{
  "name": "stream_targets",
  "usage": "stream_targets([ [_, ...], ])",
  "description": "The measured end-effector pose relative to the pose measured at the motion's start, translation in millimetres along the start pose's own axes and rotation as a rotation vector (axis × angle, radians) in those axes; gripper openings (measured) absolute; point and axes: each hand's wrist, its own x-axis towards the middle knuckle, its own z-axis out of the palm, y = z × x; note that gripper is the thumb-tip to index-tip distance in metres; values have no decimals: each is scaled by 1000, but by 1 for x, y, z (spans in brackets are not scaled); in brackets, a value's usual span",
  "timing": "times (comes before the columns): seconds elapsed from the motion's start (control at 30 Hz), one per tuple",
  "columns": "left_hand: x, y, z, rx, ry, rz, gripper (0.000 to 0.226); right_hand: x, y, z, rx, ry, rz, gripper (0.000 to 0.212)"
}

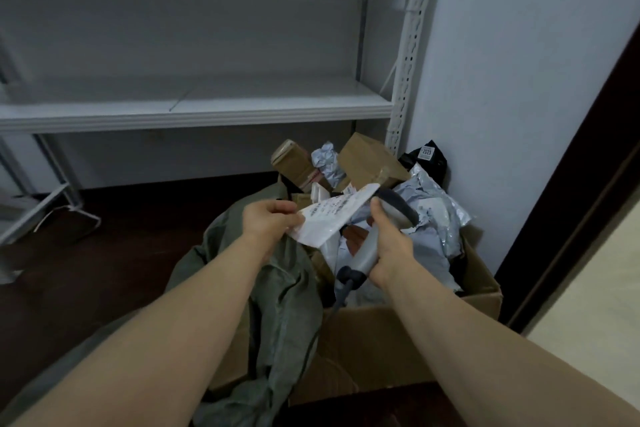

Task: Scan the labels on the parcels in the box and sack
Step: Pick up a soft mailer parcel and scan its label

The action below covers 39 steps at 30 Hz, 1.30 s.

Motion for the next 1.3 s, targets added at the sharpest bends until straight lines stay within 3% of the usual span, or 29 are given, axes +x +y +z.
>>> stream_targets([
  [0.07, -3, 6, -10, 3, 10, 14, 58, -5, 0, 0, 86, 16, 12, 85],
  [0.2, -10, 17, -27, -179, -79, -120, 97, -15, -5, -3, 72, 27, 37, 43],
  [0.3, -16, 20, -31, -284, -55, -160, 107, -25, -3, 0, -64, -31, 16, 37],
  [0.37, -18, 23, -35, -429, -24, -224, 85, -32, -1, 5, -119, -48, -25, 40],
  [0.43, -25, 26, -36, -478, -127, -298, 46, -37, -1, 11, -137, -75, -80, 44],
  [0.5, -32, 25, -34, -426, -247, -348, 22, -38, -2, 12, -135, -91, -127, 45],
  [0.67, -26, 29, -39, -424, -132, -312, 28, -29, -4, 5, -351, -96, -294, 39],
  [0.83, -18, 32, -48, -364, 36, -189, 31, -36, -13, -3, -619, -258, -281, 14],
  [1.07, -23, 32, -55, -307, 12, -195, 33, -50, -16, 2, -792, -393, -275, 20],
  [1.3, -22, 32, -67, -110, -18, -236, 24, -51, -20, 4, -951, -406, -383, 21],
])
